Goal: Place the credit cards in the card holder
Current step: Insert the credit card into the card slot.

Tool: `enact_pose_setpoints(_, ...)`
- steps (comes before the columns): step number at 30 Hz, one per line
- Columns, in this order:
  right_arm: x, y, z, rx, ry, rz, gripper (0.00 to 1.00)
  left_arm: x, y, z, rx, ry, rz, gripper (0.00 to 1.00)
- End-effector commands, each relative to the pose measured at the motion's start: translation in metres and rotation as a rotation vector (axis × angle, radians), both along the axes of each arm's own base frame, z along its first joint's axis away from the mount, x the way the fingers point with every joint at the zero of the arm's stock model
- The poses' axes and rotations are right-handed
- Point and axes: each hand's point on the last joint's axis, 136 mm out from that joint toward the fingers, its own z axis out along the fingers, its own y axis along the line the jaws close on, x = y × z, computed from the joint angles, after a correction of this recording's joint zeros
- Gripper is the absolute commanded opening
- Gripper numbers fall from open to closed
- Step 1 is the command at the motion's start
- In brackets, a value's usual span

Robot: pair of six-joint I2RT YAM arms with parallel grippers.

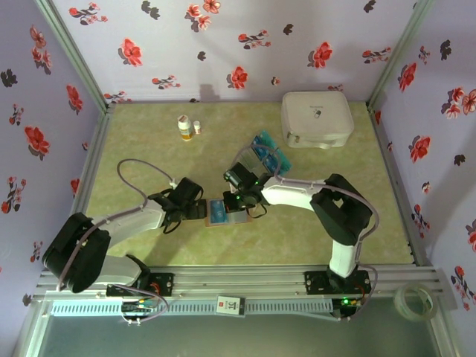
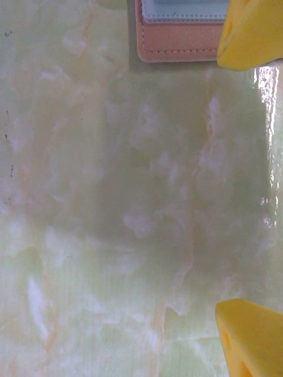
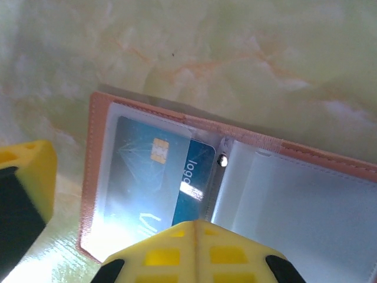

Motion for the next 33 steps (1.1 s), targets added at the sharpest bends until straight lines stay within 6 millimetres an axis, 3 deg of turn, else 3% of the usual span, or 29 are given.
enact_pose_setpoints(1,0.002,0.009,0.003,0.018,0.001,0.003,0.00,0.004,-0.007,0.001,-0.006,-0.012,-0.029,1.00)
enact_pose_setpoints(33,-0.001,0.017,-0.010,-0.005,0.025,0.026,0.00,-0.001,-0.005,-0.026,0.029,0.040,-0.036,1.00)
